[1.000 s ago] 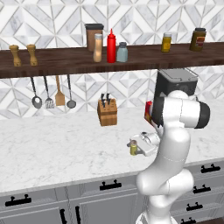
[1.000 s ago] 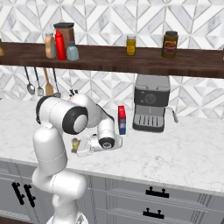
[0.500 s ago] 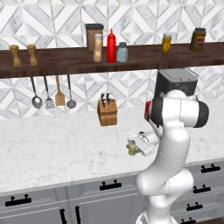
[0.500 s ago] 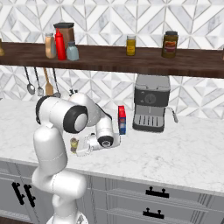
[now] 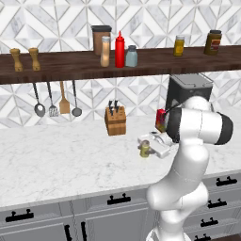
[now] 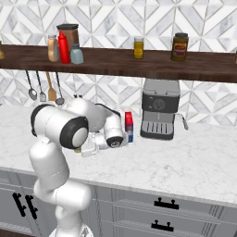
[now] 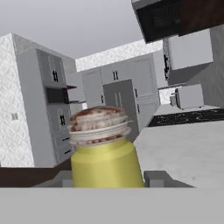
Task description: Put the shaker and condiment bottle from the counter next to their counterparts in the cabinet.
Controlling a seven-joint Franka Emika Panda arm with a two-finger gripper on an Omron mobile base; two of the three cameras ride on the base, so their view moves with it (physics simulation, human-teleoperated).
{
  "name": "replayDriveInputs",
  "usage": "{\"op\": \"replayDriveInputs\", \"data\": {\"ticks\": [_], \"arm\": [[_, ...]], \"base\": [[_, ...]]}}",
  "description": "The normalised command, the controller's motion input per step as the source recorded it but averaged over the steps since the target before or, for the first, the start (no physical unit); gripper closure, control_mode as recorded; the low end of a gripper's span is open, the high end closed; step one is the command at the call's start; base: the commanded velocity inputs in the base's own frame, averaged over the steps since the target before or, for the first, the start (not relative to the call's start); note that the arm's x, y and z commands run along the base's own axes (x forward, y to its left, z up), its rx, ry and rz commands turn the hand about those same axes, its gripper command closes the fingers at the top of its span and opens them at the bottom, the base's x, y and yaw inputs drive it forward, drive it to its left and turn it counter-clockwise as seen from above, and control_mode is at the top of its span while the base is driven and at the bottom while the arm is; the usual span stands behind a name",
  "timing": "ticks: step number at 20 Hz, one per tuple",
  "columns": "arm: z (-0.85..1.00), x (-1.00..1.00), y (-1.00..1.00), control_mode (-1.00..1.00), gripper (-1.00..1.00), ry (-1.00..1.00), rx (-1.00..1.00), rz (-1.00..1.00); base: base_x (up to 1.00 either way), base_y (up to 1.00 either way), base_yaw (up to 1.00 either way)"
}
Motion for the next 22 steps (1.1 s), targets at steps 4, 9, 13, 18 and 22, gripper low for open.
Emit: {"op": "replayDriveInputs", "data": {"ticks": [4, 9, 13, 18, 22], "arm": [[1.00, -0.02, 0.00, -1.00, 1.00, -0.29, -0.02, 0.00], [0.97, -0.10, -0.11, -1.00, 1.00, -0.23, 0.00, 0.00], [0.81, -0.08, -0.41, -1.00, 1.00, -0.14, 0.02, -0.05], [0.90, 0.00, -0.33, -1.00, 1.00, -0.06, 0.02, -0.11], [0.89, 0.00, -0.23, -1.00, 1.00, 0.00, 0.03, -0.16]], "base": [[0.00, 0.00, 0.00], [0.00, 0.00, 0.00], [0.00, 0.00, 0.00], [0.00, 0.00, 0.00], [0.00, 0.00, 0.00]]}}
